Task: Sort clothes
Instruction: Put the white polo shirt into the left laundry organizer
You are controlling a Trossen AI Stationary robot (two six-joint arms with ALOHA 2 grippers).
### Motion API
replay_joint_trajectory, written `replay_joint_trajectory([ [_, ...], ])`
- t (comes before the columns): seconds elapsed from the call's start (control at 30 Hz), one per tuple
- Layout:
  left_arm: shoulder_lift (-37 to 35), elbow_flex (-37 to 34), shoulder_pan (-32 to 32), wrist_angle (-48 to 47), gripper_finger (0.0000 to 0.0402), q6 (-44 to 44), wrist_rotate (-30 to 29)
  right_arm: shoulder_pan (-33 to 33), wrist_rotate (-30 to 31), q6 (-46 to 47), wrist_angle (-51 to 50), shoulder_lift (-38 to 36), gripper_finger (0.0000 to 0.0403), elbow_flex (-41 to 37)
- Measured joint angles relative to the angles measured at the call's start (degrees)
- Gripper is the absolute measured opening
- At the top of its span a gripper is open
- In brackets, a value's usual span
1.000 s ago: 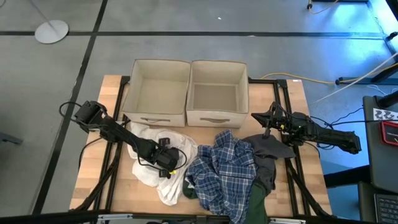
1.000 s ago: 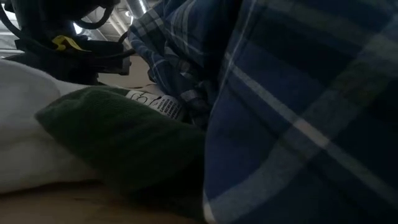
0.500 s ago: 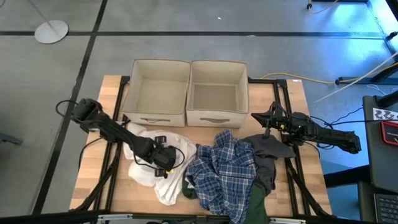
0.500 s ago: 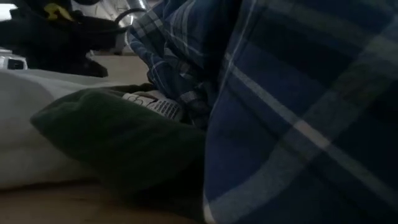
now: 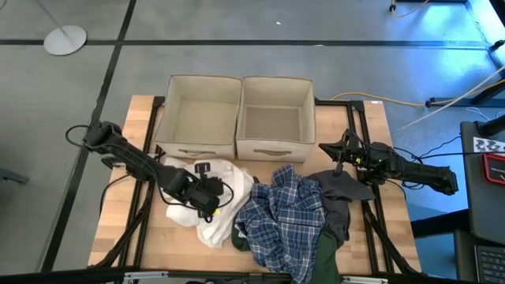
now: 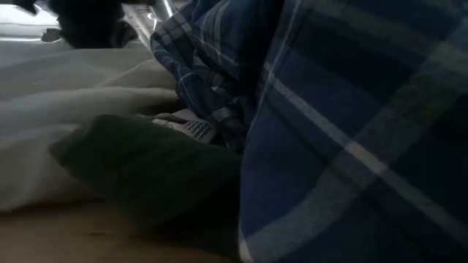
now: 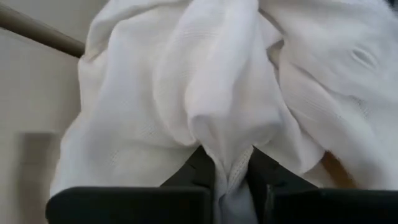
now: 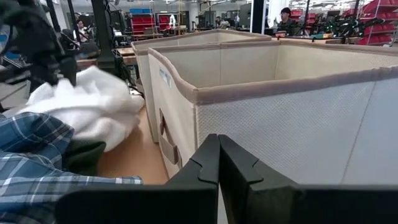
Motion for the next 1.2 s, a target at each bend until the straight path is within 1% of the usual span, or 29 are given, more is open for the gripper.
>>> replay_joint_trajectory([
  [0.23,-4.43,3.4,-0.69,-0.47,0.0029,0.54,-5.11,0.02,-0.02,0.0,-0.02,0.0,0.0005,0.0],
  [0.4,-6.85,6.58,-1.38,-0.39,0.0026,3.53,-9.09,0.01,-0.02,0.0,-0.02,0.0,0.0005,0.0],
  [0.53,-8.4,9.72,-1.36,-0.28,0.0031,6.93,-12.99,0.02,-0.02,0.0,-0.02,0.0,0.0005,0.0],
  [0.7,-9.95,13.2,-1.36,-0.01,0.0027,12.47,-19.75,0.01,-0.02,0.0,-0.02,0.0,0.0005,0.0],
  [0.97,-12.68,17.46,-1.18,1.47,0.0032,20.32,-31.24,0.0,-0.04,-0.02,-0.09,0.0,0.0005,0.0],
  [1.03,-13.89,17.83,-0.81,4.11,0.0029,23.32,-32.72,0.02,-0.04,0.0,-0.11,0.0,0.0005,0.0],
  [1.2,-17.33,17.86,0.17,11.14,0.0034,34.02,-33.34,0.02,0.0,-0.02,-0.09,0.0,0.0005,0.0],
])
